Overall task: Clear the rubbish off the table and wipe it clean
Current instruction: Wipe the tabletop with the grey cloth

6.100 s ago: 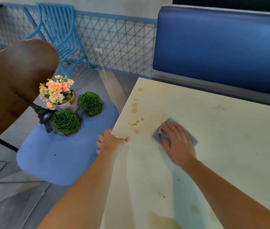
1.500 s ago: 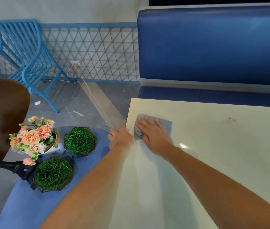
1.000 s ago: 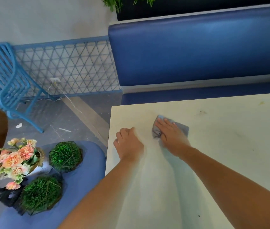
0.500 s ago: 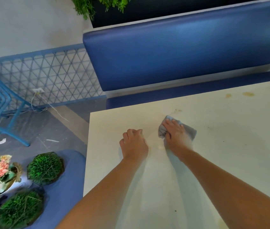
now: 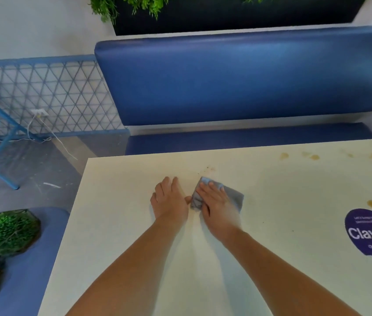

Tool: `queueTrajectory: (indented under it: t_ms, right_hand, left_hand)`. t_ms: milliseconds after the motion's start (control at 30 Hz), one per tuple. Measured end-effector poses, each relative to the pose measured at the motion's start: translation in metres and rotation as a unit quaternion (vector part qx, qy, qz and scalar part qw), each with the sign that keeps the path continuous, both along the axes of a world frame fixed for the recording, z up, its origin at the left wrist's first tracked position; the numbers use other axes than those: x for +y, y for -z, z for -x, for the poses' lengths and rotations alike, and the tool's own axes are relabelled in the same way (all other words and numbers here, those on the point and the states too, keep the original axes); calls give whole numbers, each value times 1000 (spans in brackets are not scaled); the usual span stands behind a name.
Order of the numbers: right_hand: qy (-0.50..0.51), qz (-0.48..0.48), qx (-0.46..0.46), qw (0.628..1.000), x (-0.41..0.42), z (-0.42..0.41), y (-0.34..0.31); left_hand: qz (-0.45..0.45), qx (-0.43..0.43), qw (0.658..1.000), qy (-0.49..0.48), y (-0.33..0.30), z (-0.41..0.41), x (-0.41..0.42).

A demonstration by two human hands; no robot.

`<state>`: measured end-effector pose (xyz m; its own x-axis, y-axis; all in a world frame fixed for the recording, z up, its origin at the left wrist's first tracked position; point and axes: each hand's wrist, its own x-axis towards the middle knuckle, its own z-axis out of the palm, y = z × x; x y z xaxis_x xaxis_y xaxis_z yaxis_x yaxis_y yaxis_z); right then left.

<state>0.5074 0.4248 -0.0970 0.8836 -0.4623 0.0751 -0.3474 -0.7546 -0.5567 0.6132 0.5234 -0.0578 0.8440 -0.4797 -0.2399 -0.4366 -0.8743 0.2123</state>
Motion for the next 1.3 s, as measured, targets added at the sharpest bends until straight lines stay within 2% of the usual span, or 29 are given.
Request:
queueTrajectory:
  t_ms: [67, 200, 300, 467, 533, 567, 633, 700, 767, 833, 900, 967, 1033, 1100, 1167, 1233, 1300]
  right_hand:
    - [-51, 16, 8, 999, -19, 8, -1]
    - [34, 5, 39, 999, -77, -3, -4]
    - [51, -26, 29, 998, -84, -33, -10]
    - [-58, -34, -24, 997, -62, -16, 4]
    - [-106, -42, -14, 993, -76, -9, 7]
    - [-102, -78, -19, 992, -86, -12, 3]
    - [-13, -71, -22, 997, -104, -31, 5]
    - [20, -71, -14, 997, -101, -47, 1]
    - [-12, -59, -36, 998, -81, -50, -4]
    - [-67, -64, -27, 995, -63, -33, -6]
    - [-104, -27, -2, 994, -73, -15, -4]
    - [-81, -14, 2, 997, -94, -16, -4]
    - [-6, -49, 12, 999, -103, -34, -11]
    - [18, -71, 18, 997, -96, -55, -23]
    - [-30, -87, 44, 995, -79, -62, -27]
    - [-124, 10, 93, 988, -62, -53, -15]
    - [-180, 79, 104, 975, -61, -40, -7]
  left_hand:
    - [-26, 13, 1000, -4, -1, -1, -6]
    - [-74, 49, 996, -12, -6, 1, -17]
    - [-107, 74, 991, 0, -8, -5, -20]
    - [-138, 90, 986, 6, -8, -9, -20]
    - [-137, 92, 986, 8, -7, -8, -21]
    - [-132, 92, 987, 7, -8, -8, -22]
    - [-119, 98, 988, 5, -8, -7, -22]
    - [-115, 95, 989, 2, -7, -8, -22]
    - [-113, 90, 989, -4, -6, -10, -20]
    - [-109, 87, 990, -4, -6, -10, -20]
    - [-90, 81, 993, -6, -5, -8, -19]
    - [-64, 70, 995, -15, -5, -6, -17]
    - [-46, 63, 997, -24, -6, -7, -15]
    - [-33, 59, 997, -29, -5, -10, -15]
    - [-24, 64, 997, -30, -6, -11, -15]
    - [-21, 62, 998, -24, -7, -12, -13]
    - [-19, 55, 998, -14, -9, -14, -9]
